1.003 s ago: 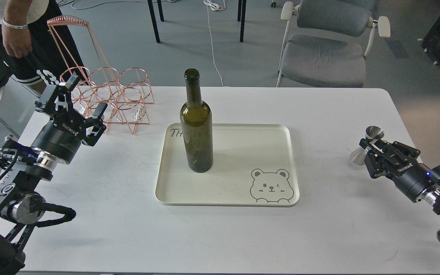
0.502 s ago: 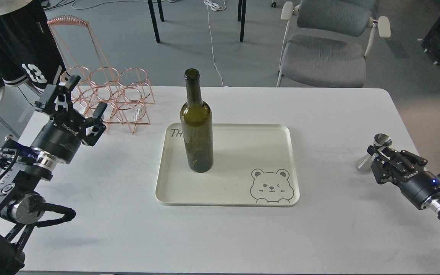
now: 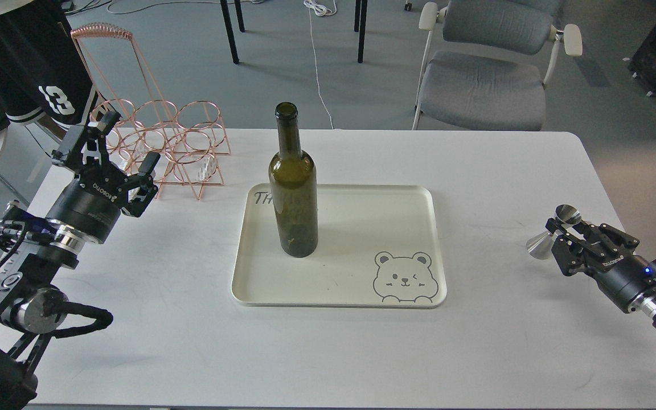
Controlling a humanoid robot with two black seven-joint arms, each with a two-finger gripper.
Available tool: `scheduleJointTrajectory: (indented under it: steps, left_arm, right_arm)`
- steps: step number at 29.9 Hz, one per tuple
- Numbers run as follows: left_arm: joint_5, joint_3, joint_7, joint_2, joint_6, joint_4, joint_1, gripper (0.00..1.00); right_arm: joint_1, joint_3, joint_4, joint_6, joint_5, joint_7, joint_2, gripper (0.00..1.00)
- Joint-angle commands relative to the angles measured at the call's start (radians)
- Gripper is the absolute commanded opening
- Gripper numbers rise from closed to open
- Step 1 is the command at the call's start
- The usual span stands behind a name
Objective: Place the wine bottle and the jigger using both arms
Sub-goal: 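Lift the jigger and carry it off the tray, setting it on the table, then open the right gripper and raise it away from the jigger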
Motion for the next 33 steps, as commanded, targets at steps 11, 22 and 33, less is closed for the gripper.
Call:
scheduleJointTrajectory:
  steps: [11,22,33]
  left_arm:
    - [0.000,0.000,0.000,0.000,-0.001,0.000,-0.003,0.98]
    - [0.000,0.000,0.000,0.000,-0.001,0.000,-0.003,0.98]
    - [0.000,0.000,0.000,0.008,-0.005,-0.017,-0.003,0.98]
  right_arm:
    - [-0.060,-0.040,0.055,0.000,0.011,0.000,-0.107,0.94]
    - [-0.190,-0.095,0.366,0.000,0.199,0.000,-0.371,0.94]
    - [-0.120,-0.205,0.843,0.012,0.747,0.000,-0.607,0.96]
